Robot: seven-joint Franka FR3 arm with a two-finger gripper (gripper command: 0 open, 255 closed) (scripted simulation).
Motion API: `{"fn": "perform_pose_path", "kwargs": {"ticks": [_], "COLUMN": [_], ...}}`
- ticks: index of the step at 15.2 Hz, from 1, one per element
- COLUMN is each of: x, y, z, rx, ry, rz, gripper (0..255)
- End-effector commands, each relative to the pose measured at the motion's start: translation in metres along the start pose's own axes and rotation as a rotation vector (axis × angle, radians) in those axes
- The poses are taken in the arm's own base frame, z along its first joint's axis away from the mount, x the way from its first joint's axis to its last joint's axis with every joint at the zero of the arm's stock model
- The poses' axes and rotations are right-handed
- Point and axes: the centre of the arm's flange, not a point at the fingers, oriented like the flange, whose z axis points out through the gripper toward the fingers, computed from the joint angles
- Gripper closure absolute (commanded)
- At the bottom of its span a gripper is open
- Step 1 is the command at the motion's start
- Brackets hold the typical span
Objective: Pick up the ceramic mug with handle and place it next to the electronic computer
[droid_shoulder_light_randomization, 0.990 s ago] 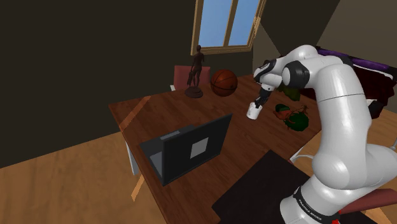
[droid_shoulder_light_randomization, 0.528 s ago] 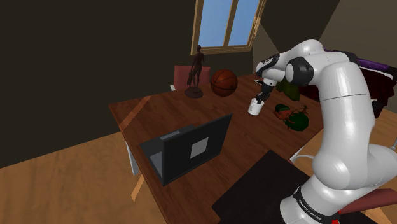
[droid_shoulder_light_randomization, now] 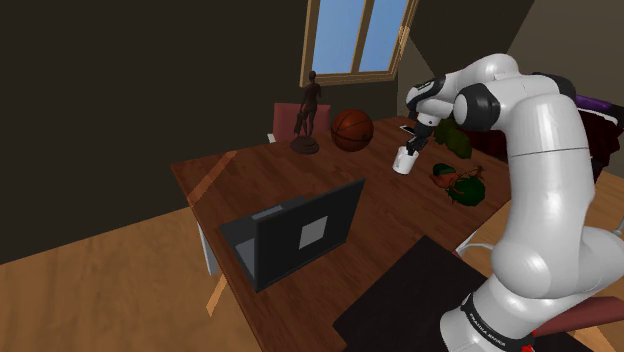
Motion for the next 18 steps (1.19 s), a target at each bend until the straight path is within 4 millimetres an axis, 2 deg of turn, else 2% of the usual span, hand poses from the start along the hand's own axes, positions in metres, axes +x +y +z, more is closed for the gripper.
{"fn": "perform_pose_path", "kwargs": {"ticks": [1, 18], "x": [0.000, 0.001], "y": [-0.001, -0.007], "z": [-0.012, -0.102], "rx": [0.000, 0.000], "ry": [0.000, 0.000], "rz": [0.000, 0.000], "gripper": [255, 255]}}
